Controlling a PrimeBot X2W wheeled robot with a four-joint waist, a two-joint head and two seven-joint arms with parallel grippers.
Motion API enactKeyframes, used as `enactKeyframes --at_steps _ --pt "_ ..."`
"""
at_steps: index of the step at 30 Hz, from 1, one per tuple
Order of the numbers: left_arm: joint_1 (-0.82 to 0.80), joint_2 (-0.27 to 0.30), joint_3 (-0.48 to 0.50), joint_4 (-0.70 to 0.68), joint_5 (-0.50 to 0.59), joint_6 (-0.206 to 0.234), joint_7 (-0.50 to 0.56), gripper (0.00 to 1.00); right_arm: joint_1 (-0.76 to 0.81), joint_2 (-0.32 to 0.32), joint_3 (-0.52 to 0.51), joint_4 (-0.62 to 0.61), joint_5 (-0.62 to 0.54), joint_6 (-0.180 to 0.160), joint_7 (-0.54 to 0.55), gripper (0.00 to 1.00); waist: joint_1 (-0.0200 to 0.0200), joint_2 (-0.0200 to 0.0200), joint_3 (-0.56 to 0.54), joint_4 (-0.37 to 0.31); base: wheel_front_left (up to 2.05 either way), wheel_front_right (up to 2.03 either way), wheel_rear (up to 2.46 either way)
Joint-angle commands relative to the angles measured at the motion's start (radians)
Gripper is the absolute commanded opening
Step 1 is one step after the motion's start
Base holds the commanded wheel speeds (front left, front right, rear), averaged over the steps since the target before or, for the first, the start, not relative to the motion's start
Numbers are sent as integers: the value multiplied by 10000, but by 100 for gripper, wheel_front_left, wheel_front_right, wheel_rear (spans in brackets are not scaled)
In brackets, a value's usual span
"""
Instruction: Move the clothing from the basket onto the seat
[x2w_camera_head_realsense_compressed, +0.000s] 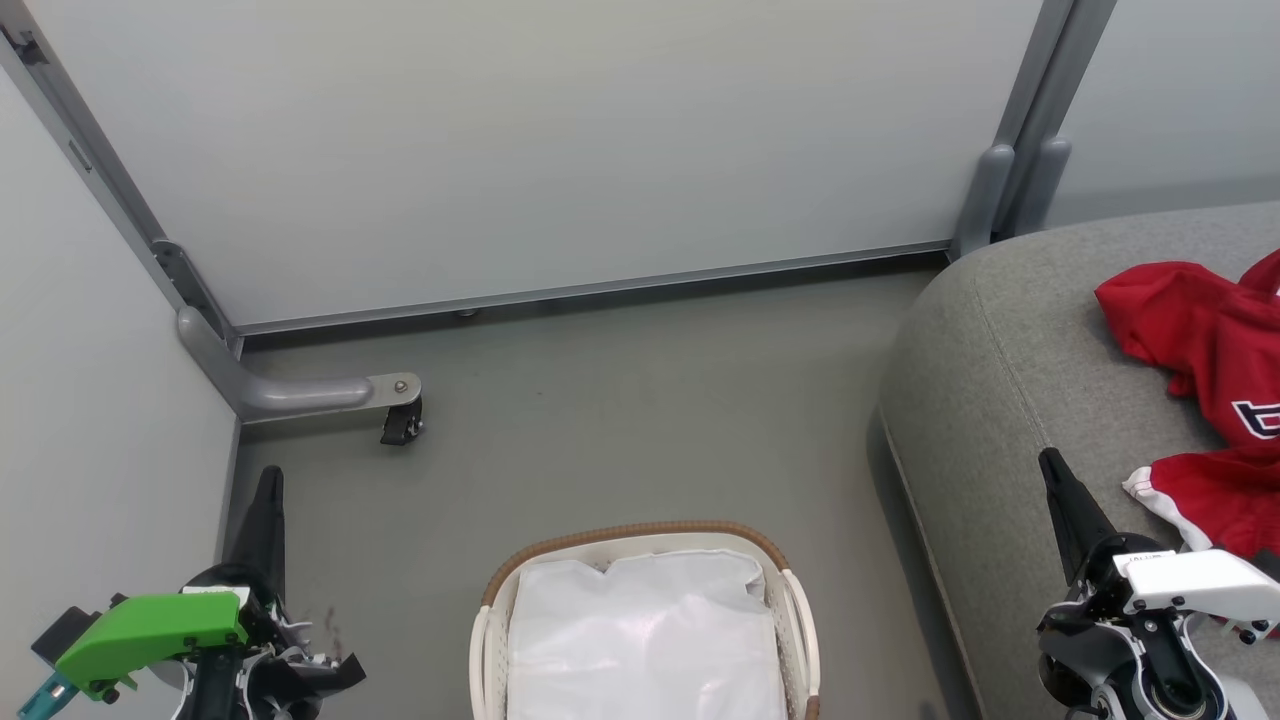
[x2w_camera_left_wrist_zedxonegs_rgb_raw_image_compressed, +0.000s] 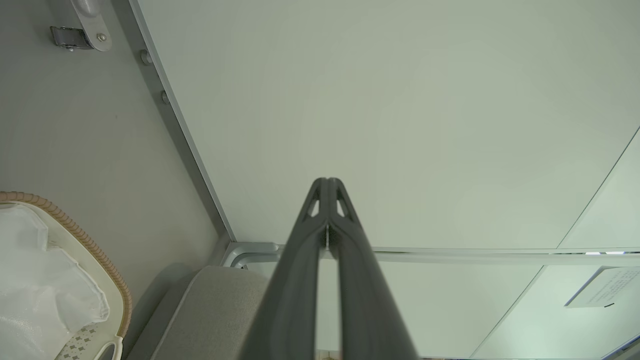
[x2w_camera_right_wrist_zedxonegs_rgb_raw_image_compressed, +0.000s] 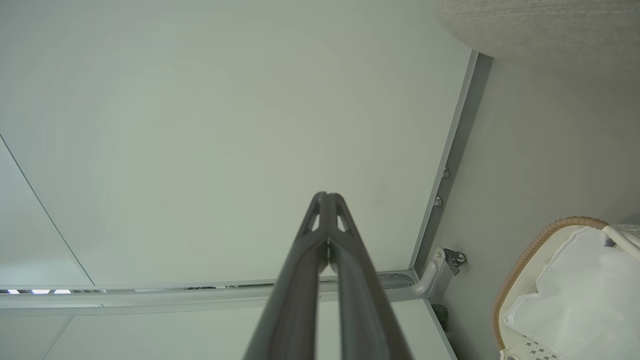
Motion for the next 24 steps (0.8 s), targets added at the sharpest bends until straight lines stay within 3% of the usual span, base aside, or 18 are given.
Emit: enactKeyframes --at_steps 1,24 --pt "-109 67 21 -14 -30 -63 33 0 -75 -61 -22 -25 37 -3 12 0 0 0 0 0 0 0 0" --pt "-109 68 21 -15 -30 -63 33 0 -75 -61 -23 -25 37 -3 11 0 0 0 0 0 0 0 0"
